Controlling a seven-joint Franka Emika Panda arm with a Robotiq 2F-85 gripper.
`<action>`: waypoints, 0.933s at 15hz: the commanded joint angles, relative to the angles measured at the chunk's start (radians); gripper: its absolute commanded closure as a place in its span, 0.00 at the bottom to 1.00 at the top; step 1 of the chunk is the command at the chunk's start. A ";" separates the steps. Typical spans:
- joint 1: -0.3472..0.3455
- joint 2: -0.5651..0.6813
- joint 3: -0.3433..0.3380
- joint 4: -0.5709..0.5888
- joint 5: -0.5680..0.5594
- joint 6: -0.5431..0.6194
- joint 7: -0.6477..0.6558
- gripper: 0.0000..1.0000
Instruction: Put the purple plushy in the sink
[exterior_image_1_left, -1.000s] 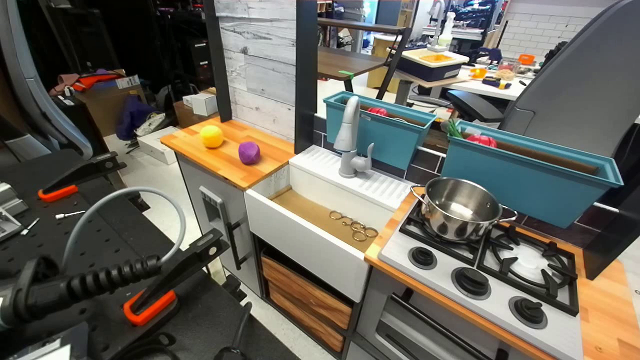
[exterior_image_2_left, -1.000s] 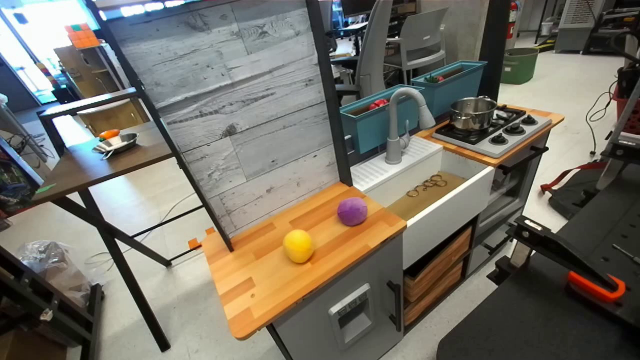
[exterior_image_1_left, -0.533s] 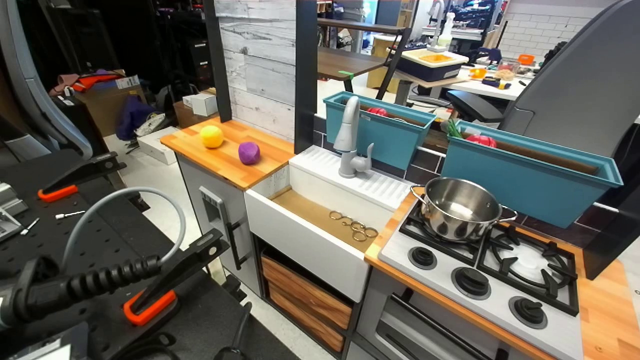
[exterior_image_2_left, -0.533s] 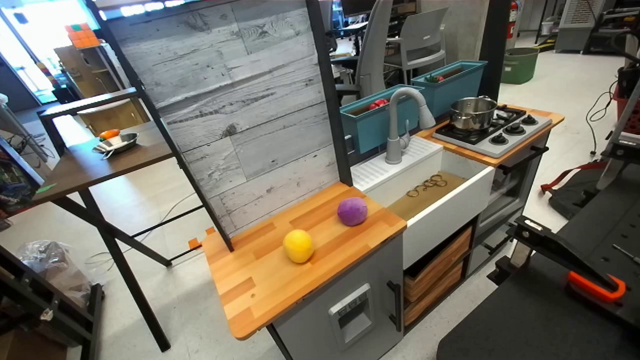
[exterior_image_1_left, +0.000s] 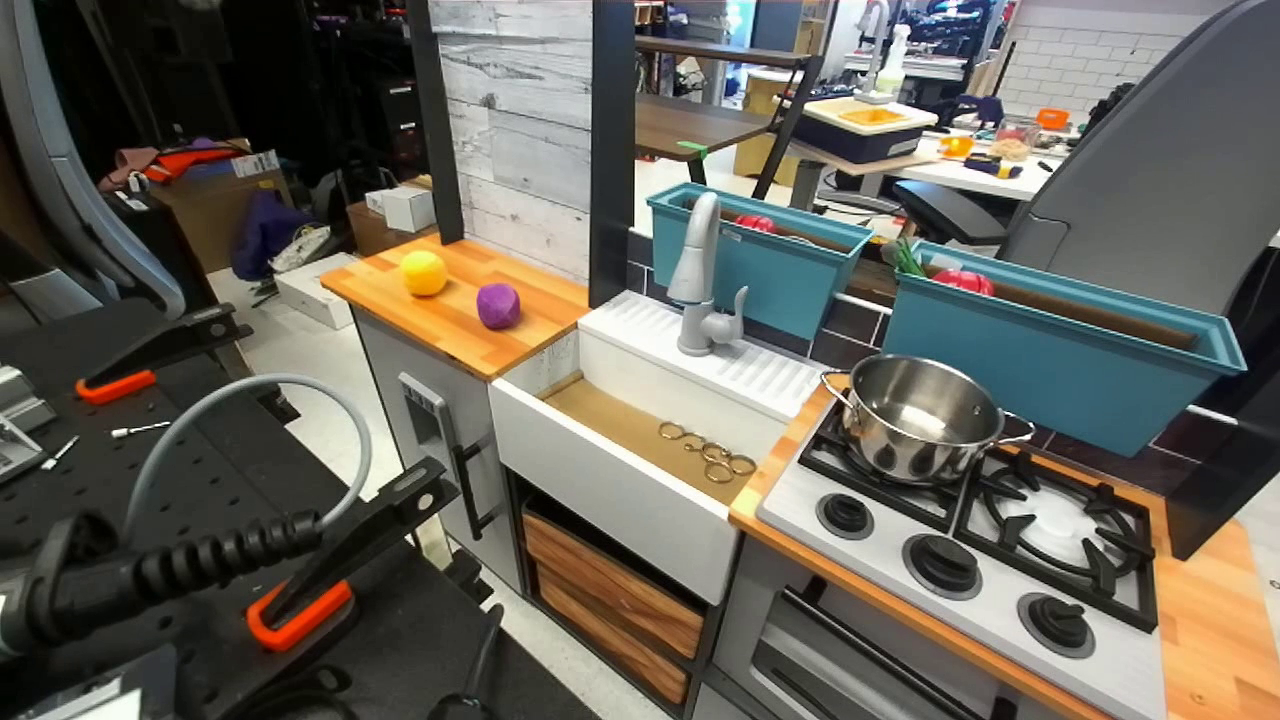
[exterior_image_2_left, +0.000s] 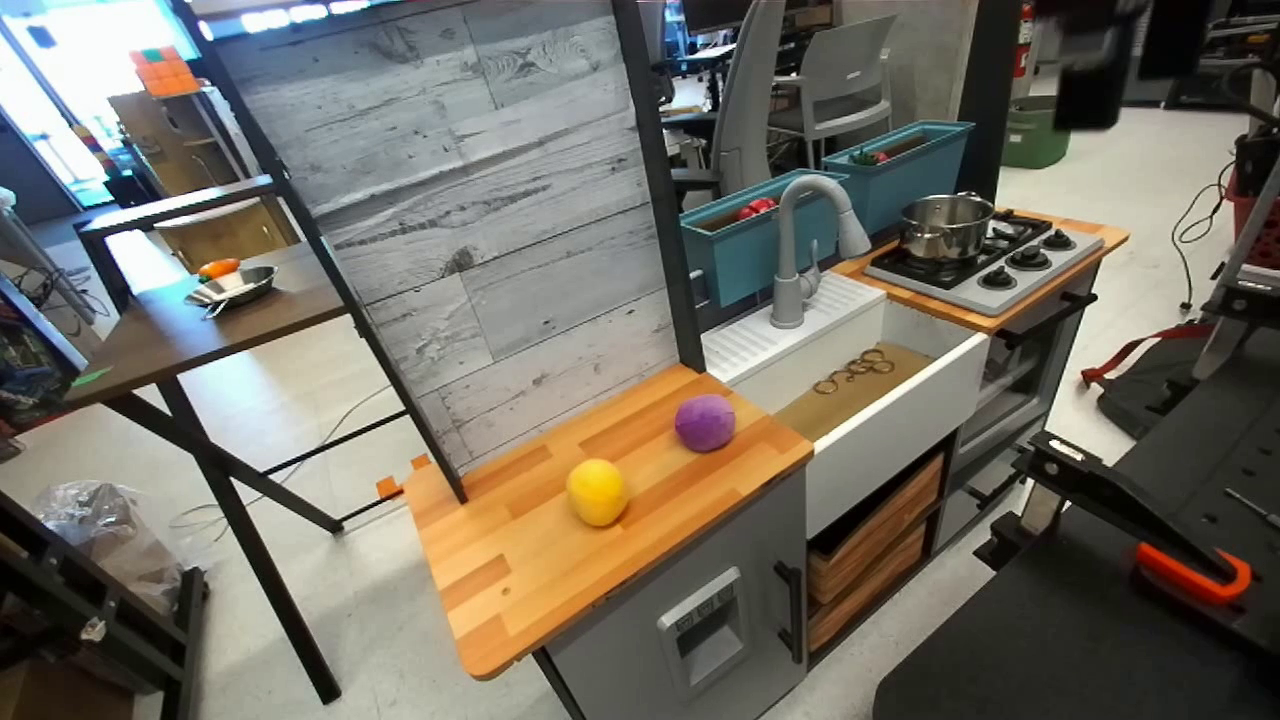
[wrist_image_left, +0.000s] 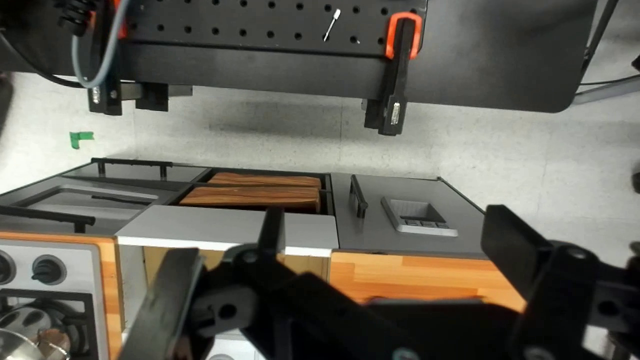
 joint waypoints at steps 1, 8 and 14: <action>-0.019 0.254 0.028 0.107 -0.106 0.133 0.174 0.00; 0.103 0.681 -0.110 0.447 -0.325 0.214 0.503 0.00; 0.243 0.977 -0.216 0.764 -0.304 0.203 0.619 0.00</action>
